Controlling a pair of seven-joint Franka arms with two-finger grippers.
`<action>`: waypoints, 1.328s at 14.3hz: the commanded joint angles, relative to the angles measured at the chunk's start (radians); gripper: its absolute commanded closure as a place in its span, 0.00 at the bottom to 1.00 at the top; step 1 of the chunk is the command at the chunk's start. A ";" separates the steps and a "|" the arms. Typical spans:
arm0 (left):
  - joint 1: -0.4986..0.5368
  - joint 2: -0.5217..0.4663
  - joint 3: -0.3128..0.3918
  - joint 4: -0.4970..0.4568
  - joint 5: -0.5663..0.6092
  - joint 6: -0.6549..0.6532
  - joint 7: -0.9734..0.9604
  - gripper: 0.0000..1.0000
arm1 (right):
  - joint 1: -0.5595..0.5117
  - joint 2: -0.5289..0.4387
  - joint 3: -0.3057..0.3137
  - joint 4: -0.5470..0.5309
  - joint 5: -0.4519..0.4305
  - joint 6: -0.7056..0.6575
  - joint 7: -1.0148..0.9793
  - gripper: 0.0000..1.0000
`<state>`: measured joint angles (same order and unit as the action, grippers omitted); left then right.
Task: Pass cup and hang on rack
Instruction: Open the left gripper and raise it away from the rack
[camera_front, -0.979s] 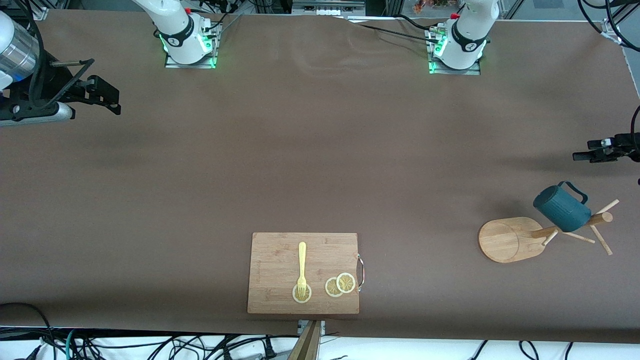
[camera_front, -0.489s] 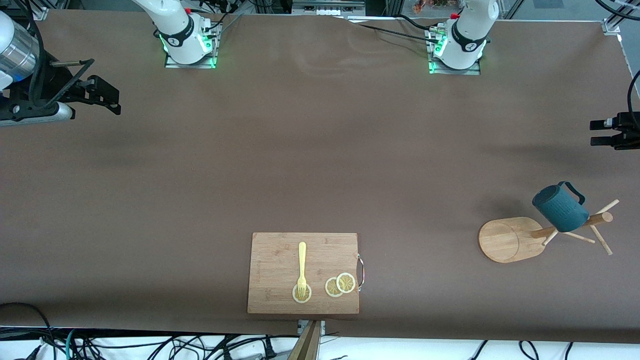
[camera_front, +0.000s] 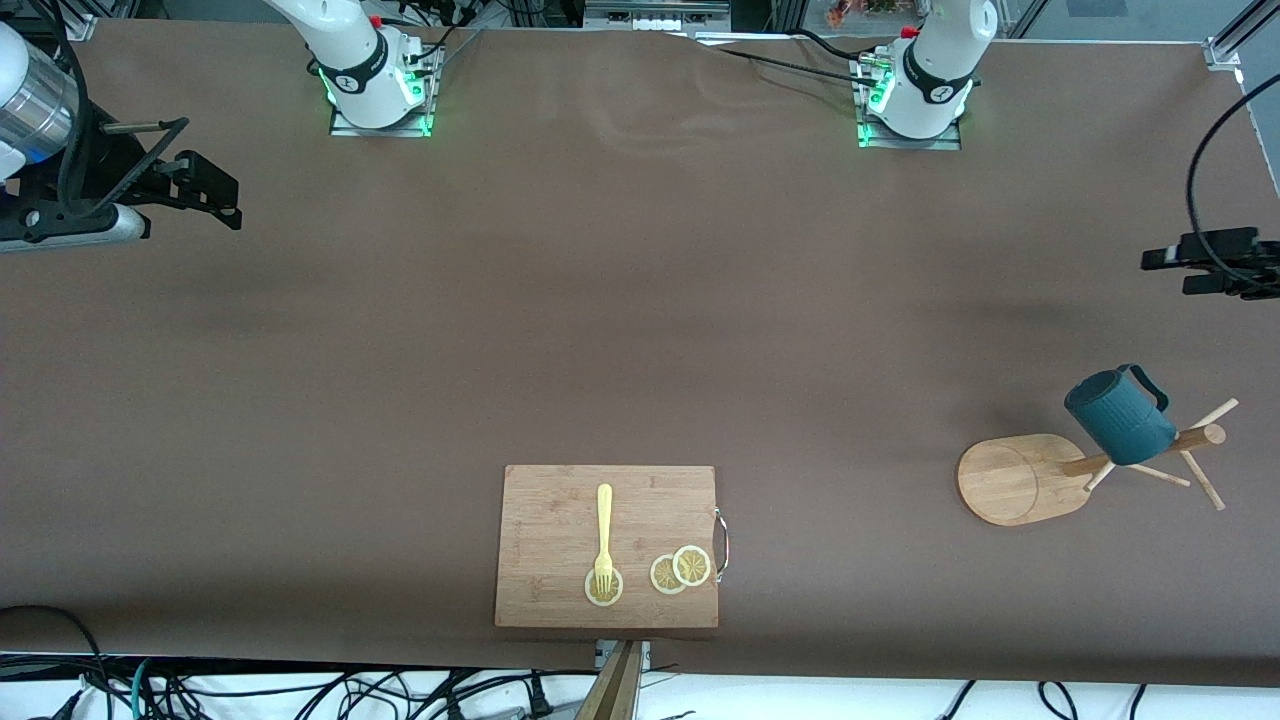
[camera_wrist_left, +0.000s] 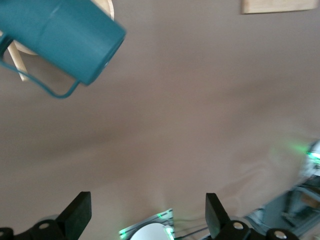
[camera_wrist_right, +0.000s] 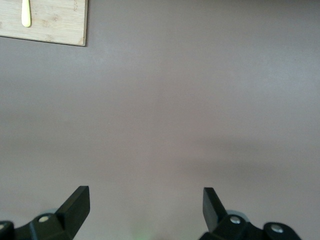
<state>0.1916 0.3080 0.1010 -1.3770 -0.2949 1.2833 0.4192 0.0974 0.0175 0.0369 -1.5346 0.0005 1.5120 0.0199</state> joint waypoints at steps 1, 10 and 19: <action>-0.018 -0.041 -0.114 0.012 0.149 0.060 -0.137 0.00 | -0.001 0.001 0.000 0.008 0.001 -0.001 -0.017 0.00; -0.109 -0.073 -0.129 0.092 0.254 0.148 -0.245 0.00 | 0.002 0.001 0.000 0.008 0.001 0.001 -0.017 0.00; -0.107 -0.082 -0.188 0.098 0.257 0.068 -0.431 0.00 | 0.002 0.001 0.000 0.008 0.003 0.001 -0.017 0.00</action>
<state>0.0864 0.2198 -0.0819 -1.2973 -0.0696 1.3705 0.0035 0.0979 0.0175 0.0373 -1.5346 0.0005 1.5120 0.0199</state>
